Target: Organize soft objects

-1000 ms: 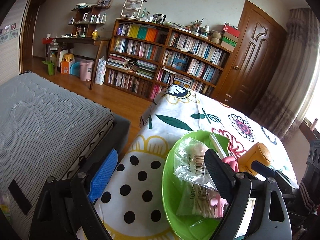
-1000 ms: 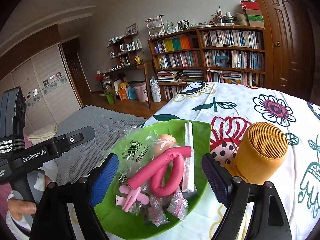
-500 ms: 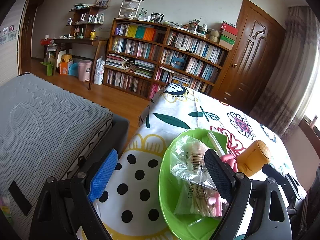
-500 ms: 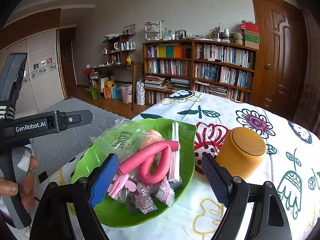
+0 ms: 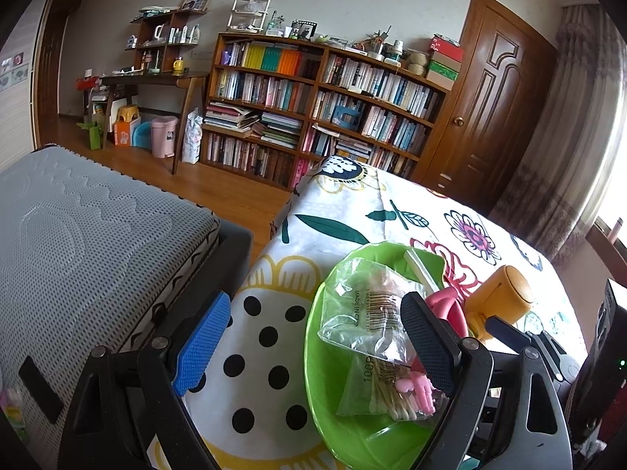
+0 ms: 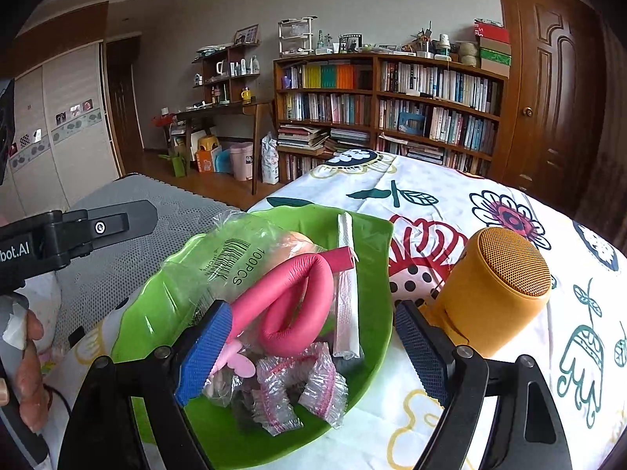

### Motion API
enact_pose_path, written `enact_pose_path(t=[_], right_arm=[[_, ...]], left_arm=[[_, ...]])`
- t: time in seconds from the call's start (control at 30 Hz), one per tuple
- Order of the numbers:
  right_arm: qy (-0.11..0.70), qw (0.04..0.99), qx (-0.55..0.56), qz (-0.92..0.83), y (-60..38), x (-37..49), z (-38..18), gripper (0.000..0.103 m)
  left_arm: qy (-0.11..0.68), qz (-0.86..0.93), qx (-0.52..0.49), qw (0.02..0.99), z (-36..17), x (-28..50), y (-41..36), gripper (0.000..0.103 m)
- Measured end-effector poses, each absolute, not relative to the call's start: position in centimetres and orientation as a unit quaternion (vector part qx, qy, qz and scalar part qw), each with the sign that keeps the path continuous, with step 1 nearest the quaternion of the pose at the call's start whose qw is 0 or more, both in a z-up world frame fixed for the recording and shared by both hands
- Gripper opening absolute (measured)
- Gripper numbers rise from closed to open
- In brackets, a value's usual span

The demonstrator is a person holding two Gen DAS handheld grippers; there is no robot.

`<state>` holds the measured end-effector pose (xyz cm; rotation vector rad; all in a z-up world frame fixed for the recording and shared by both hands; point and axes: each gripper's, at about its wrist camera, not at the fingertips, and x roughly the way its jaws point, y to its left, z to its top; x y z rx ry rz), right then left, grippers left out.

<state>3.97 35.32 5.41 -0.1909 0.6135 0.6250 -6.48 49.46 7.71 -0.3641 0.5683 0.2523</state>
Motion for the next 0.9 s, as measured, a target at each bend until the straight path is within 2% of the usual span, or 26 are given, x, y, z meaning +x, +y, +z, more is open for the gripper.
enact_pose_path(t=[0.27, 0.37, 0.43, 0.57, 0.9], right_arm=[[0.297, 0.898, -0.069, 0.317, 33.8, 3.4, 6.2, 0.089], [0.296, 0.896, -0.064, 0.326, 33.1, 2.7, 6.5, 0.095], [0.299, 0.893, -0.062, 0.332, 32.8, 2.4, 6.5, 0.097], [0.307, 0.885, -0.059, 0.344, 32.1, 1.6, 6.6, 0.102], [0.327, 0.881, -0.045, 0.339, 30.6, 0.8, 6.6, 0.103]], left_arm=[[0.278, 0.139, -0.148, 0.939, 8.0, -7.1, 48.3, 0.089], [0.278, 0.147, -0.133, 0.94, 8.0, -7.4, 47.7, 0.091], [0.278, 0.152, -0.124, 0.94, 8.1, -7.7, 47.2, 0.096], [0.278, 0.165, -0.101, 0.941, 8.0, -8.2, 46.0, 0.097], [0.279, 0.19, -0.044, 0.94, 8.3, -8.9, 43.0, 0.1]])
